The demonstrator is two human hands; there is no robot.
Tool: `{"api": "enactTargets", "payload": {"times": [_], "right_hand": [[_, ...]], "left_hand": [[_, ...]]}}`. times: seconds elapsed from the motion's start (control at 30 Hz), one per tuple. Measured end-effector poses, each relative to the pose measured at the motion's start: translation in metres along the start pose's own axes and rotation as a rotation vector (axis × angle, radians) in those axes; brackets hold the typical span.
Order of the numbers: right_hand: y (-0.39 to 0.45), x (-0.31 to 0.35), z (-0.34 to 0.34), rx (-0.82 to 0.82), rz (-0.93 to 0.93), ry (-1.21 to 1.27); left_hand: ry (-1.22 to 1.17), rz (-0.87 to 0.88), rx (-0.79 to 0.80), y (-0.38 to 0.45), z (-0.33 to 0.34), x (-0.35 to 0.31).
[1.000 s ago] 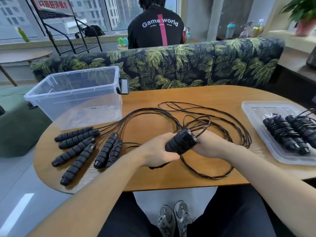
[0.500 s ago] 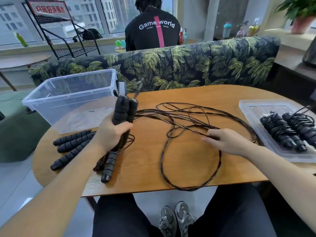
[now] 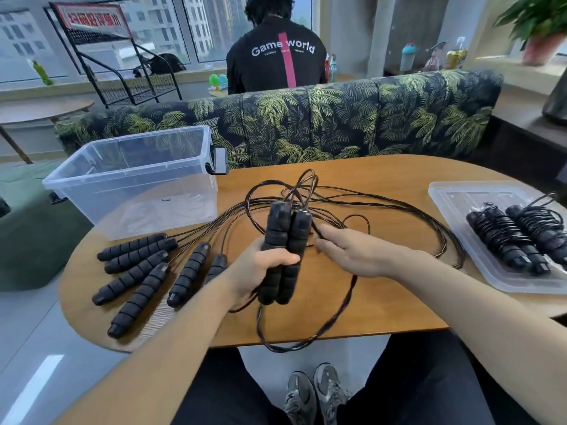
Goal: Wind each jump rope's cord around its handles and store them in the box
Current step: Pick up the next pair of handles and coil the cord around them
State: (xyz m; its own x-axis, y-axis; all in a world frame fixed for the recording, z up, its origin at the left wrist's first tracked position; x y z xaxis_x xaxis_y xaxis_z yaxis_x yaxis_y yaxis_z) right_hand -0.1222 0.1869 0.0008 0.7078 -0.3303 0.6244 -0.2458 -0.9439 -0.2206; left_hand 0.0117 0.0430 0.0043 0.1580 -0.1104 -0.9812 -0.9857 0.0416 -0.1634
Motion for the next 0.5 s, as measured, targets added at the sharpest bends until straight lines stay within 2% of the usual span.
{"api": "enactTargets", "payload": {"times": [0.1, 0.2, 0.27, 0.37, 0.5], "right_hand": [[0.010, 0.009, 0.007, 0.060, -0.016, -0.055], [0.013, 0.007, 0.006, -0.019, -0.031, -0.057], [0.009, -0.003, 0.003, -0.070, -0.028, -0.053], [0.006, -0.021, 0.000, -0.118, -0.013, 0.003], [0.006, -0.048, -0.001, -0.072, 0.122, -0.127]], "left_hand": [[-0.102, 0.135, 0.007, 0.009, 0.014, -0.003], [-0.374, 0.245, -0.148, 0.015, 0.009, -0.012], [-0.530, 0.258, -0.255, 0.015, 0.000, -0.014], [-0.618, 0.249, -0.372, 0.014, -0.007, -0.013], [-0.706, 0.326, -0.474, 0.009, -0.013, -0.019]]}}
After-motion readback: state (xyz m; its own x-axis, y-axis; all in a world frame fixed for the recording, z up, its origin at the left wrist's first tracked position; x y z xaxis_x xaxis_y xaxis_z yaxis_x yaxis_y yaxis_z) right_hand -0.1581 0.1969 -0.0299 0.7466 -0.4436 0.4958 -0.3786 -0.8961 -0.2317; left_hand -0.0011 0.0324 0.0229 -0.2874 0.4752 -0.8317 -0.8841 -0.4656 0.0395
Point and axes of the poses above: each hand's wrist, its own y-axis towards the middle knuckle, its own z-axis out of the palm, x = y × z, the point moved 3 cm from there along y, towards the middle knuckle, and after that the axes turned 13 degrees about x, right-handed, at the moved point
